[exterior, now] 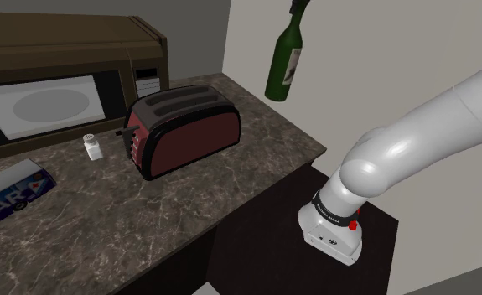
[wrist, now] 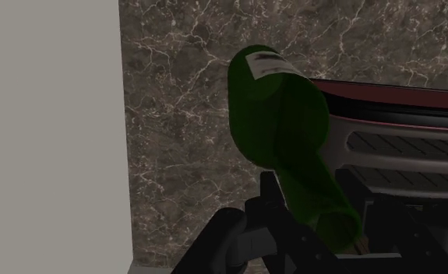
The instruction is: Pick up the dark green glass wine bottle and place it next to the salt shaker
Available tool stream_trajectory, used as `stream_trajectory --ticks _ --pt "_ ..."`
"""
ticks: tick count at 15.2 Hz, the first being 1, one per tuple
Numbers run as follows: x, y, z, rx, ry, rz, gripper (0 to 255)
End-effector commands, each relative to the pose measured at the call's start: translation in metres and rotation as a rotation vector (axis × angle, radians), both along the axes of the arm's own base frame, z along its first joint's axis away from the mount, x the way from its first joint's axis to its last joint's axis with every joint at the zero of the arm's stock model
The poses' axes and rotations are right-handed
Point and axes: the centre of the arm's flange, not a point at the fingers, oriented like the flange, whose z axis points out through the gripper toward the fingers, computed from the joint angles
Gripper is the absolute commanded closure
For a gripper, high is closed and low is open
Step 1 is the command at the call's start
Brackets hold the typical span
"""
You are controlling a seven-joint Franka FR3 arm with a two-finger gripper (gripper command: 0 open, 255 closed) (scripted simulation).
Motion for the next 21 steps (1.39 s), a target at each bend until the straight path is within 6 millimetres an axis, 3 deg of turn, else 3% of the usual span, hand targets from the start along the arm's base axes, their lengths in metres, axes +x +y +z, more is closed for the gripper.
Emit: stream_trajectory --ticks 1,21 --pt "0.000 0.001 0.010 0.000 0.000 0.000 255" --pt "0.000 0.001 0.115 0.000 0.000 0.000 255"
